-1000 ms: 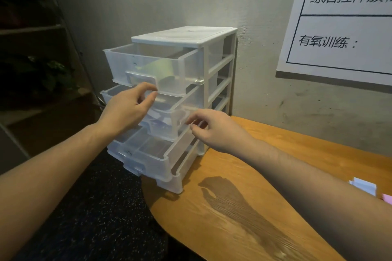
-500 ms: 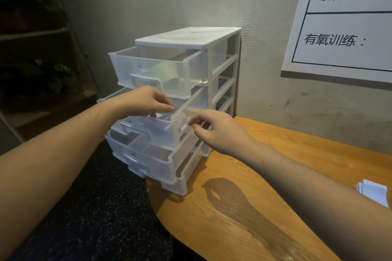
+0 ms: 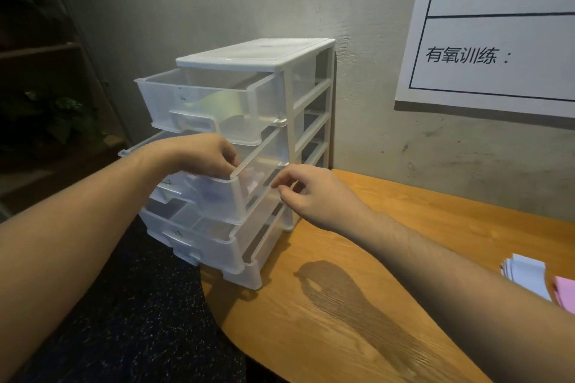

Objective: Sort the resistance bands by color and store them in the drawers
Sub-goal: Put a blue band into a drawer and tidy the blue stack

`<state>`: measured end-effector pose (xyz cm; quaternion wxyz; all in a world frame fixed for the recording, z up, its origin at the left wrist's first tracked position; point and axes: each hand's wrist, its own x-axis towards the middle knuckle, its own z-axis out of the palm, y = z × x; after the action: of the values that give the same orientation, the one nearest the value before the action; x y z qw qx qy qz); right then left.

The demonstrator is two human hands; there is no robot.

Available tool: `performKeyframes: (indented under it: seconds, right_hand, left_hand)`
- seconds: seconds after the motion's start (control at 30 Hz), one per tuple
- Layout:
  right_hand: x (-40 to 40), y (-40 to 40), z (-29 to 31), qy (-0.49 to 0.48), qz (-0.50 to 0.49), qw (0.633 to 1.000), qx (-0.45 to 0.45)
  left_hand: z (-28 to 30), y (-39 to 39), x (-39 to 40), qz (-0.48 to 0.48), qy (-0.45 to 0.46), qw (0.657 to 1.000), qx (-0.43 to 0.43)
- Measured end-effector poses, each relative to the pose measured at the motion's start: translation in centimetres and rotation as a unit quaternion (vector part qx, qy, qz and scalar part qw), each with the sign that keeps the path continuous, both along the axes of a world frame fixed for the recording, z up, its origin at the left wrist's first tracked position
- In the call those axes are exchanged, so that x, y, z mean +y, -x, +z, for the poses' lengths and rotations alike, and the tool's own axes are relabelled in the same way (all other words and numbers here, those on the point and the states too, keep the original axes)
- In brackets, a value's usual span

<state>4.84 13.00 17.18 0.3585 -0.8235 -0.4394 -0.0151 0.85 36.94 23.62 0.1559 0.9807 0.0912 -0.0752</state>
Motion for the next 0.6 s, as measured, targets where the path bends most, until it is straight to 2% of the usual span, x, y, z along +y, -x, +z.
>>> performKeyframes:
  seconds: [0.1,0.23,0.4,0.5,0.6]
  right_hand:
    - [-0.1,0.3,0.0,0.0,0.001,1.0,-0.004]
    - [-0.1,0.8,0.4,-0.011,0.009,1.0,-0.001]
    - [0.0,1.7,0.6,-0.024,0.017,1.0,0.001]
    - [-0.4,2.1,0.9,-0.043,0.012,0.999,0.007]
    - [-1.1,2.5,1.4,-0.072,0.011,0.997,0.022]
  left_hand:
    - [0.8,1.4,0.2,-0.016,0.026,1.0,0.002]
    - [1.9,3.6,0.5,0.005,0.098,0.99,-0.098]
    - [3.2,5.7,-0.7,0.037,0.201,0.937,-0.285]
    - [3.8,6.6,-1.8,0.015,0.261,0.9,-0.349]
    - [4.7,7.4,-3.7,-0.019,0.277,0.88,-0.384]
